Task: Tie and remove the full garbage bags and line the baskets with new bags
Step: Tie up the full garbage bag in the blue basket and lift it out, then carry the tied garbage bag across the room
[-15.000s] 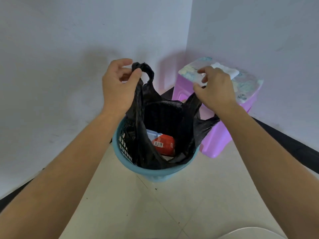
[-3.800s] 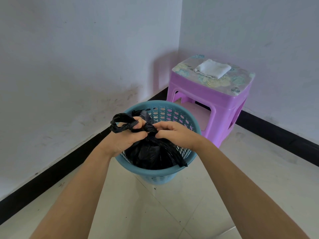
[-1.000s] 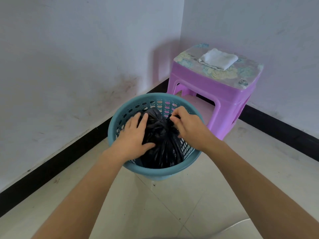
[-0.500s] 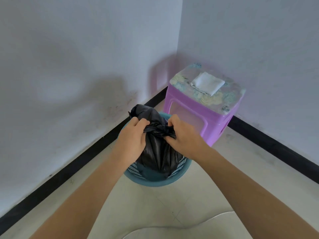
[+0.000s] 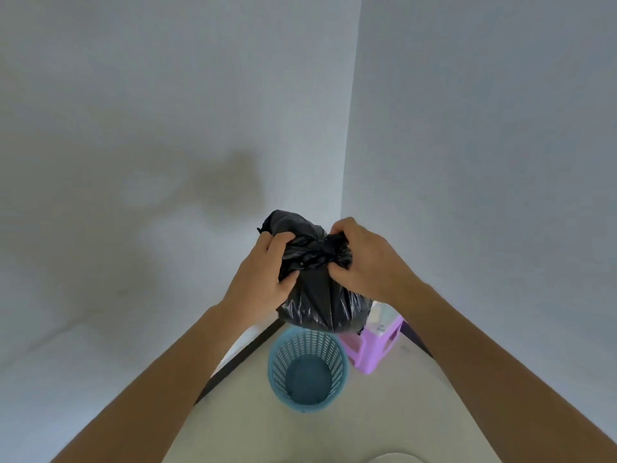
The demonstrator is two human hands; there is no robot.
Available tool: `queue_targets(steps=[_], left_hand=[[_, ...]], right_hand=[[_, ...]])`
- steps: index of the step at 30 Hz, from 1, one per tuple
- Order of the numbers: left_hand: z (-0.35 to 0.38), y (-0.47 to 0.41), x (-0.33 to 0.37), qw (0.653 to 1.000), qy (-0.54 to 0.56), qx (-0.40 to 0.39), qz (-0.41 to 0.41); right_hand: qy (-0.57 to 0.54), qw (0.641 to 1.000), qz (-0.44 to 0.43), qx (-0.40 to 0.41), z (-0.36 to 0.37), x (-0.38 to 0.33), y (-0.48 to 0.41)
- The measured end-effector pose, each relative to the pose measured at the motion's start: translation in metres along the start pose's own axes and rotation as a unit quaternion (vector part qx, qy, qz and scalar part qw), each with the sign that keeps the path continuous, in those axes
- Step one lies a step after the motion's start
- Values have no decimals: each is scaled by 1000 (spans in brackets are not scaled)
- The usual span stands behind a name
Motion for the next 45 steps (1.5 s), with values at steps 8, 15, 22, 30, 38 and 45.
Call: queue_targets(steps=[8, 15, 22, 30, 38, 45], left_hand=[[-187, 48, 77, 997, -41, 62, -9], [-265, 214, 52, 950, -142, 165, -222], [-364, 500, 80, 817, -223, 275, -455], [-413, 829, 156, 647, -269, 374, -608], [-465, 1027, 169, 567, -305, 382, -663], [-515, 1156, 80, 556, -306, 389, -668]], right_hand=[[16, 996, -76, 32, -125, -144, -1], [-22, 952, -299, -68, -54, -301, -25], [-90, 835, -521, -154, 33, -577, 77], [-166, 682, -670, -242, 133, -861, 303], [-229, 608, -706, -281, 205, -1035, 436], [-234, 603, -701, -301, 312, -1171, 459]])
Point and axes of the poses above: each hand's wrist, its own y-axis away from the middle knuckle, its own z-axis out of the palm, x = y × z, the point moved 6 cm from there along -y, towards the middle knuckle, and after that the axes turned 7 degrees about -x, right-handed, at the moved point
